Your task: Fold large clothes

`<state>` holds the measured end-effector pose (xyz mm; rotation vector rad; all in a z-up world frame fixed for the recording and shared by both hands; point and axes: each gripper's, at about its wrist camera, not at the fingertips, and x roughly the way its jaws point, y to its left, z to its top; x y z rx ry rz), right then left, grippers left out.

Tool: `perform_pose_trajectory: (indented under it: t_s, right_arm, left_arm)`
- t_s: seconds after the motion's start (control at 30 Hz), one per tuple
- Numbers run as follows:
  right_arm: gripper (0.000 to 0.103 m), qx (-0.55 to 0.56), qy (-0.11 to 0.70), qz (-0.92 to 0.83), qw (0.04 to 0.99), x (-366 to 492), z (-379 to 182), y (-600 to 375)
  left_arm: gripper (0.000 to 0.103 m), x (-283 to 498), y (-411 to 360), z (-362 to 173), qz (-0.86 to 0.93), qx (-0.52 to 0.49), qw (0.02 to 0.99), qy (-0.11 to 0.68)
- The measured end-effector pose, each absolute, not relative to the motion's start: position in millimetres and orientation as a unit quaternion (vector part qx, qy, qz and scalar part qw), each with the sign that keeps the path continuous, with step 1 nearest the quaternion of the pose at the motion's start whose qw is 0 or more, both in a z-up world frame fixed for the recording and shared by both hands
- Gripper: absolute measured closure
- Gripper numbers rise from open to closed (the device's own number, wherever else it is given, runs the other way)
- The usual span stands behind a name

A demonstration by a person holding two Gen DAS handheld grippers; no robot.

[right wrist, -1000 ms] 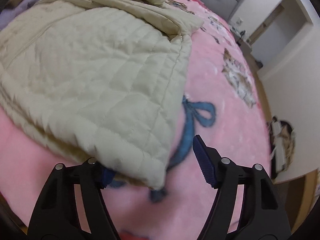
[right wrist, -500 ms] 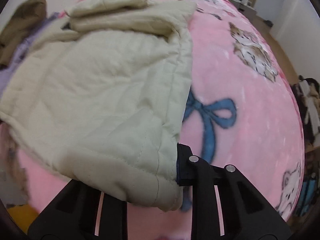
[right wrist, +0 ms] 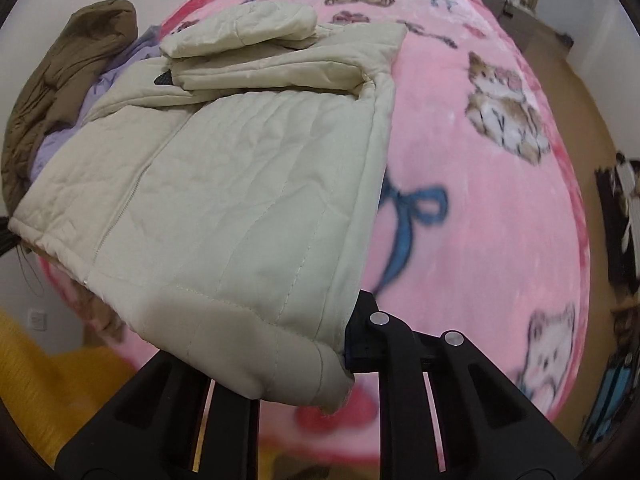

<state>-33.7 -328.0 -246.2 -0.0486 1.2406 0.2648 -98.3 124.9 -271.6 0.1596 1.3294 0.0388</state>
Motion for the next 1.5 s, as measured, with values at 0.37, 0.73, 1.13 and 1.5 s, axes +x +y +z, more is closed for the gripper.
perform_pose_trajectory:
  t_s: [0.37,0.73,1.13,1.5]
  right_arm:
    - [0.089,0.125,0.597,0.109,0.785,22.5,-176.6,-355.8]
    - [0.088,0.099,0.621,0.134,0.766,178.0,-193.5,-338.7]
    - [0.087,0.120,0.667,0.116,0.727,290.1,-253.3,-326.3]
    - [0.086,0.189,0.728,0.107,0.650,350.8,-339.9,-325.4]
  left_arm:
    - [0.095,-27.9,187.0,-209.9,0.121,-0.069,0.772,0.620]
    - [0.095,120.9,203.7,-229.4,0.123,-0.098,0.789,0.594]
    - [0.094,197.7,215.3,-271.0,0.159,-0.119,0.761,0.617]
    - [0.092,259.7,206.6,-330.0,0.178,-0.080,0.730,0.655]
